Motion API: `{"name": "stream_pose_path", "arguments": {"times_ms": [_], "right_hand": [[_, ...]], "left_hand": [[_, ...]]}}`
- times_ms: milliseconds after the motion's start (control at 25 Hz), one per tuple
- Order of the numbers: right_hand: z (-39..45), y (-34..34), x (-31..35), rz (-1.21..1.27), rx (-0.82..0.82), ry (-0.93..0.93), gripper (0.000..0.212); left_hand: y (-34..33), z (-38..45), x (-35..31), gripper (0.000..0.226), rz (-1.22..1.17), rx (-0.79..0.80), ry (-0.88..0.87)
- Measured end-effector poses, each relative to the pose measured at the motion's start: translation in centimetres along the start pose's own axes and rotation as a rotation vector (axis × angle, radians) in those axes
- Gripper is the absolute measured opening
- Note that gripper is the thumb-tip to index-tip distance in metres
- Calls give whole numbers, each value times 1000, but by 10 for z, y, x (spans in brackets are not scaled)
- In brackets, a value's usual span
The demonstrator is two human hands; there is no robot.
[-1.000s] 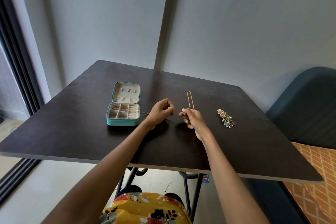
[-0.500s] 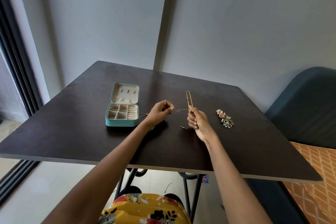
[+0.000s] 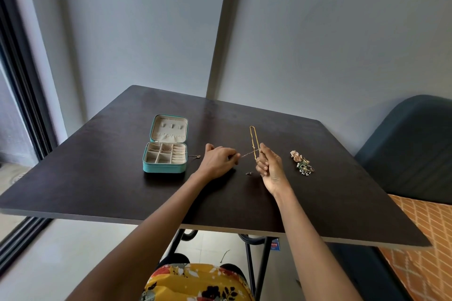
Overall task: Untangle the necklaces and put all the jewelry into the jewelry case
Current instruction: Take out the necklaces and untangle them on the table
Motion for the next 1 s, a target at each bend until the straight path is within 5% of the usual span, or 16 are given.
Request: {"name": "stream_pose_path", "arguments": {"times_ms": [360,680,1000], "right_hand": [[-6,-1,0,-98,-6,-32,27],[-18,6,9,-242,-9,35,26],[-19,-2,1,-678,-39,-37,8]], "left_hand": [[24,-6,8,35,50,-226,66],[24,-5,1,34,158,-251,-3],[22,-8,-2,40,142,-168,-25]]}}
Point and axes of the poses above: each hand's wrist, its own z-axis towards the middle knuckle, its own y-axis out of the back of the hand, x = y × z, the point moved 9 cm from there along z, towards the middle knuckle, and after that the axes turned 7 degrees about -y, right-handed, at the moved point
